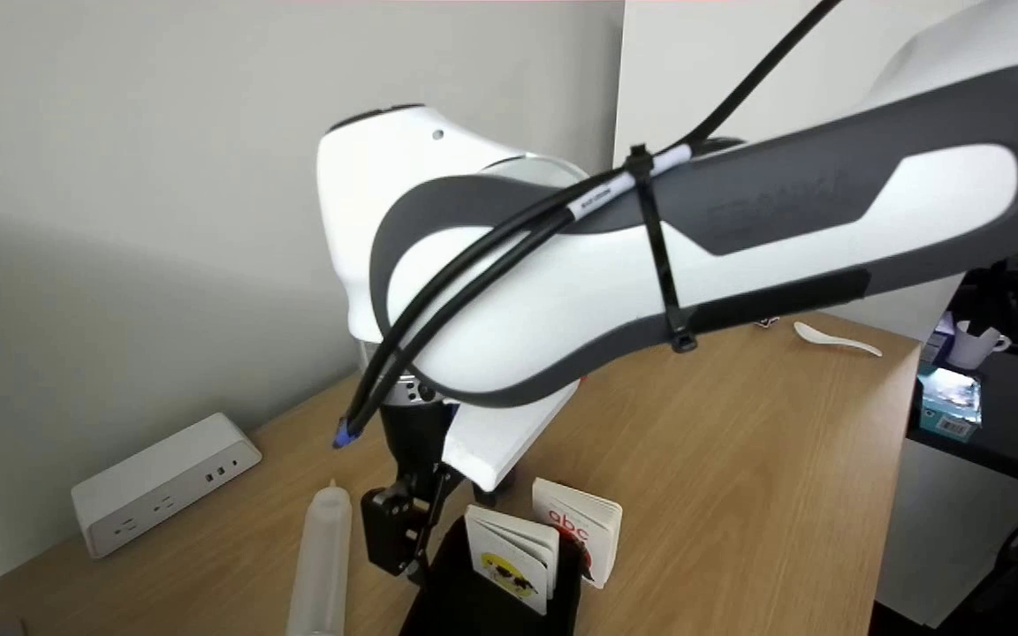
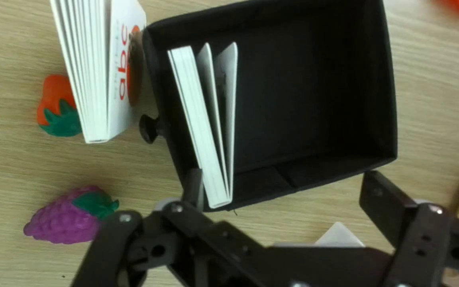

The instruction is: Take the books out of the bookcase and put them upright on the table

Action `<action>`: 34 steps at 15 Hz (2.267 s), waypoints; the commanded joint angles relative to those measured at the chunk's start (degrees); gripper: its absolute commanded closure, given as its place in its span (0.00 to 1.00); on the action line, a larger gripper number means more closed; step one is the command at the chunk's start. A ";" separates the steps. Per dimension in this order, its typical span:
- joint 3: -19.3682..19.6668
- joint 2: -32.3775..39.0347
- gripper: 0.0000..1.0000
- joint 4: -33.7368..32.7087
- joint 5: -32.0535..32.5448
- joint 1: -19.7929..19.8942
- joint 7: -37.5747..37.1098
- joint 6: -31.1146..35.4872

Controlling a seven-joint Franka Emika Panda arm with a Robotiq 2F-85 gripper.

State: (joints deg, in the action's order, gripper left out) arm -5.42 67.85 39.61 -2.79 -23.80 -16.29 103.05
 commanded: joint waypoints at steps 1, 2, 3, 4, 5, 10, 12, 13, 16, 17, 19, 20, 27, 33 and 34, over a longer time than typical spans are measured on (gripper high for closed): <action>3.44 1.10 0.00 -1.03 2.37 -2.60 -9.32 1.86; 4.41 0.98 0.00 -0.90 3.41 -3.29 -11.66 1.12; 5.40 0.67 0.00 -0.70 4.50 -3.92 -13.83 0.17; 6.20 0.44 0.00 -0.54 5.41 -4.43 -15.98 -0.50; 6.95 0.22 0.00 -0.28 6.32 -4.82 -17.59 -1.23; 7.93 0.06 0.00 -0.29 8.34 -5.44 -20.37 -4.97; 6.65 0.13 0.00 -0.31 7.63 -4.52 -16.25 -5.68; 5.87 0.15 0.00 -0.23 7.20 -3.93 -13.14 -5.48; 4.30 -0.17 0.00 0.30 6.75 -2.65 -2.83 -5.60; 3.88 -0.41 0.00 0.57 6.81 -2.20 0.46 -5.78; 3.14 -0.76 0.00 1.03 6.89 -1.28 7.14 -5.80; 2.73 -0.89 0.00 1.18 6.87 -0.79 10.45 -5.88; 1.50 -0.28 0.00 0.17 6.86 0.69 23.05 -9.06; 1.44 0.16 0.00 -0.80 6.89 0.05 23.52 -13.31; 1.34 0.19 0.00 -0.91 6.87 0.03 23.43 -13.49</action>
State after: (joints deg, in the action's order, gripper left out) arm -3.49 68.02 39.63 4.60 -23.94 6.05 91.67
